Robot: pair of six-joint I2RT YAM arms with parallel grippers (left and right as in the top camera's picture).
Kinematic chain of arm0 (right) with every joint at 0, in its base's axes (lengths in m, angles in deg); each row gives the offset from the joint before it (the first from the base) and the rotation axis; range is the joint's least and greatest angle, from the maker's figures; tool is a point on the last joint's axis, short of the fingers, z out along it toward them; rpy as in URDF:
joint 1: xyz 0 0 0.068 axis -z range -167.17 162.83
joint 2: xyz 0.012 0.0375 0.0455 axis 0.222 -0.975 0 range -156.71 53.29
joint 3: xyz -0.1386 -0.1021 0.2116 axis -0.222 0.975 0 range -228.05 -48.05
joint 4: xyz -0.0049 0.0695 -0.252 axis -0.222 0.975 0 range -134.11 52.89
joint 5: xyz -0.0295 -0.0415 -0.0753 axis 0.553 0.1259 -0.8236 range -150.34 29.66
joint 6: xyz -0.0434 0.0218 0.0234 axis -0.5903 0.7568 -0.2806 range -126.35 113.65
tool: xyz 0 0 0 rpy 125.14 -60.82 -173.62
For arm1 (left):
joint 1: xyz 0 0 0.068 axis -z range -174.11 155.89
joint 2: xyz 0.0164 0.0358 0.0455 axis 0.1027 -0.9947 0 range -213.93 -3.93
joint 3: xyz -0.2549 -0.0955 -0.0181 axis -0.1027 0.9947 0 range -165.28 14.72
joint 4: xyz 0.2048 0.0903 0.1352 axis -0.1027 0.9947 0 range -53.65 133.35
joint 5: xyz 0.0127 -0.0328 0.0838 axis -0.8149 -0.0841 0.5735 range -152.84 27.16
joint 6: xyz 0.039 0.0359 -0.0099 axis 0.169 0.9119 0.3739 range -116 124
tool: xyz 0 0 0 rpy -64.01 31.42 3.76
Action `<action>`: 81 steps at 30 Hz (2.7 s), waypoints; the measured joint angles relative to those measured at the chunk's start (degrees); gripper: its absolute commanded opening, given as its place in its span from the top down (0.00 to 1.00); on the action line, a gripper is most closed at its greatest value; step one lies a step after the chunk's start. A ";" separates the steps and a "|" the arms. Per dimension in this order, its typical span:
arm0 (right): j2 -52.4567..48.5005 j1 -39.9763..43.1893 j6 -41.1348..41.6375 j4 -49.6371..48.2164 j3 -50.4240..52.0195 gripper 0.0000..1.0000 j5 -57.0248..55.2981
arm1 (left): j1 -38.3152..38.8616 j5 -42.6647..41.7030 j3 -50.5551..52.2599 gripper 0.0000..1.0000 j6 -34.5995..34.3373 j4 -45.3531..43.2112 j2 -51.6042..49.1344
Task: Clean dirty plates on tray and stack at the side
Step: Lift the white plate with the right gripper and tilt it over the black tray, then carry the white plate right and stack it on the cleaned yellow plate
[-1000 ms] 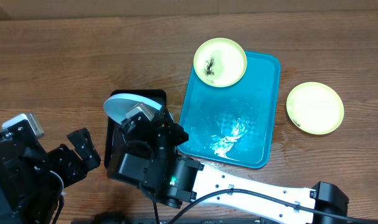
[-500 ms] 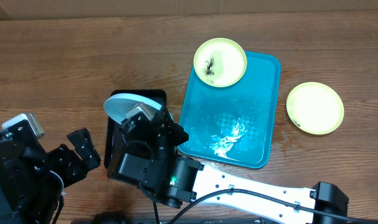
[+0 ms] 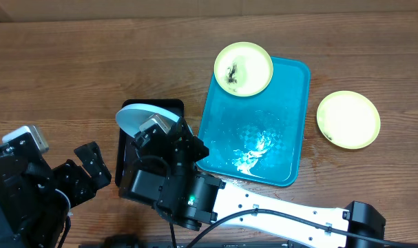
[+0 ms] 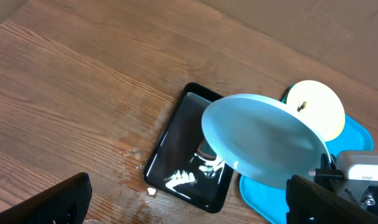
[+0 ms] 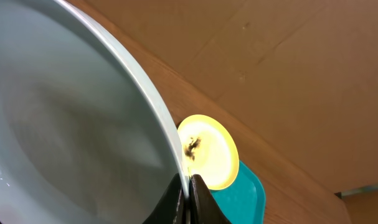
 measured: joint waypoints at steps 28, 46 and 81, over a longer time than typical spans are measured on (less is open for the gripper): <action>0.02 8.83 2.62 -2.34 0.00 0.96 15.43 | 0.00 0.00 0.00 0.00 0.00 0.11 0.00; 8.44 75.78 11.74 14.62 -0.39 0.96 72.41 | 0.00 0.00 0.00 0.00 0.00 0.17 0.00; 13.55 89.39 3.28 12.48 9.79 0.54 78.38 | 0.00 0.00 0.00 0.00 0.00 0.17 0.00</action>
